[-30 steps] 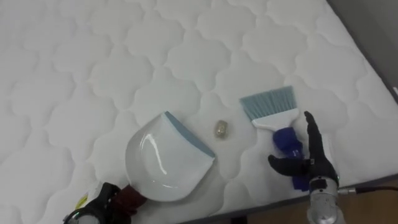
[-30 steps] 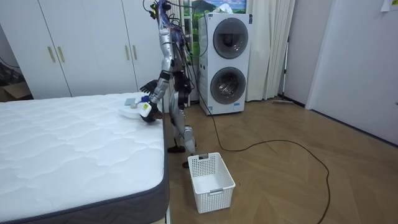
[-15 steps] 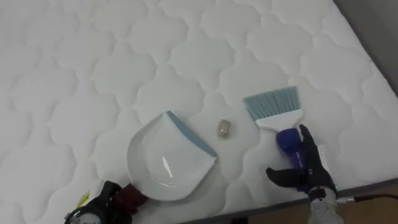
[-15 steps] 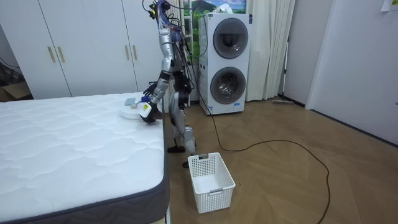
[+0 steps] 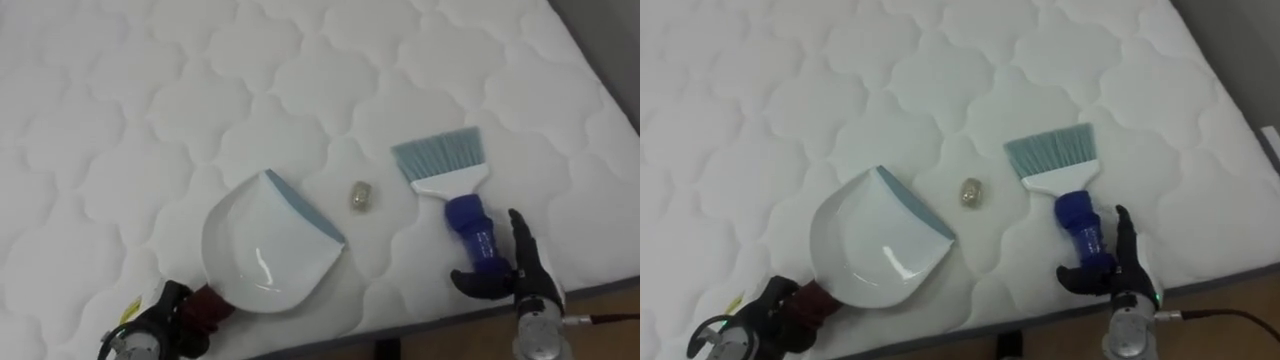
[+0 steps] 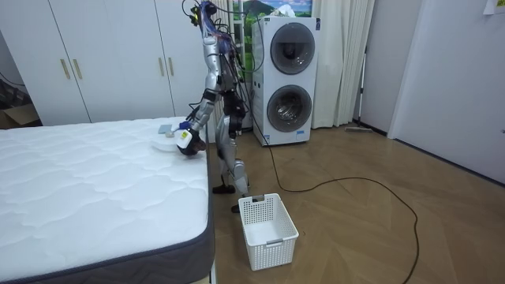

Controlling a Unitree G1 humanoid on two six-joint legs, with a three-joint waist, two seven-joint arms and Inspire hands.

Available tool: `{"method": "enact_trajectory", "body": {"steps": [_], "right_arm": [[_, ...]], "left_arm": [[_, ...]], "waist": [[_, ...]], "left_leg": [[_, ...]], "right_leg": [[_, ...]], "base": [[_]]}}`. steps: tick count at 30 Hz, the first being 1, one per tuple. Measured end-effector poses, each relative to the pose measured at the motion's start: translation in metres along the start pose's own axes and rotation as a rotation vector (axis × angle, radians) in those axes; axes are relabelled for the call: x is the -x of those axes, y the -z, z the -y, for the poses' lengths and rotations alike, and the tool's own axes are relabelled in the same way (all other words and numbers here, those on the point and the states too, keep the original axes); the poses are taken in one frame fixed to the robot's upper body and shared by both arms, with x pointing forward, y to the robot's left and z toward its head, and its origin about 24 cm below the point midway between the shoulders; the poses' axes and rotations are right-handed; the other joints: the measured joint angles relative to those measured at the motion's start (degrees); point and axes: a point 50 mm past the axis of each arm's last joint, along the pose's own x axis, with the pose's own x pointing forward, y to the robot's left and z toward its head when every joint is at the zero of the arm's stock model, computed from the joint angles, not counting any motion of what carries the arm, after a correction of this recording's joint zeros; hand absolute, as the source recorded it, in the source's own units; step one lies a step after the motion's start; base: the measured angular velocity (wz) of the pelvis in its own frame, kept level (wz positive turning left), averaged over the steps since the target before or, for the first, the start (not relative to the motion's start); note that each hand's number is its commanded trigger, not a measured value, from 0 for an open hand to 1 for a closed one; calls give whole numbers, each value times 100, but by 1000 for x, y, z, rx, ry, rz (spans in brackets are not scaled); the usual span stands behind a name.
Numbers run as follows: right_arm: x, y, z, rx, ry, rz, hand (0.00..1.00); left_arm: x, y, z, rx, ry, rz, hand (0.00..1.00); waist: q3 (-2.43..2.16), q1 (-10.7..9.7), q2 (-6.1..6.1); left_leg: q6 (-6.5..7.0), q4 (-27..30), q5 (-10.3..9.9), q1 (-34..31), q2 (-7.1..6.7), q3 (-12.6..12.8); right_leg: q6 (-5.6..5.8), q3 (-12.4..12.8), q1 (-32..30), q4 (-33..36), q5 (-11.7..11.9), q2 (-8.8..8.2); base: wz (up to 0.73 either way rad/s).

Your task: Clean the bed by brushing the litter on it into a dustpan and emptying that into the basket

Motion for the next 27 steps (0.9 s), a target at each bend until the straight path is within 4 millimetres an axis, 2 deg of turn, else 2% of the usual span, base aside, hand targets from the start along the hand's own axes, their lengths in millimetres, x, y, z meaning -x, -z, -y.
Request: {"method": "enact_trajectory", "body": {"steps": [4, 10, 23, 27], "right_arm": [[-4, 1, 5, -5, 26, -28, 0], [-4, 8, 6, 23, 25, -83, 0], [-10, 3, 4, 73, 21, -87, 0], [-11, 5, 5, 112, 12, -106, 0]], "left_arm": [[-1, 0, -1, 4, -4, -6, 100], [-5, -6, -7, -2, -4, -1, 100], [-7, -10, -10, -5, 3, 10, 100], [-8, -12, -9, -21, 21, 8, 100]], "waist": [[6, 6, -22], [59, 31, -119], [54, 81, -136], [55, 187, -119]], "left_leg": [[2, 28, 4, -52, -15, -1], [22, 27, 20, -118, -47, -17], [30, 36, 24, -237, -40, -71], [30, 50, 24, -238, -23, -69]], "right_leg": [[-6, 33, -59, 28, 1, -19], [45, 67, -74, -15, 17, -40], [24, -76, -136, -26, 52, -75], [4, -123, -135, -26, 54, -76]], "base": [[0], [1], [3], [0]]}}
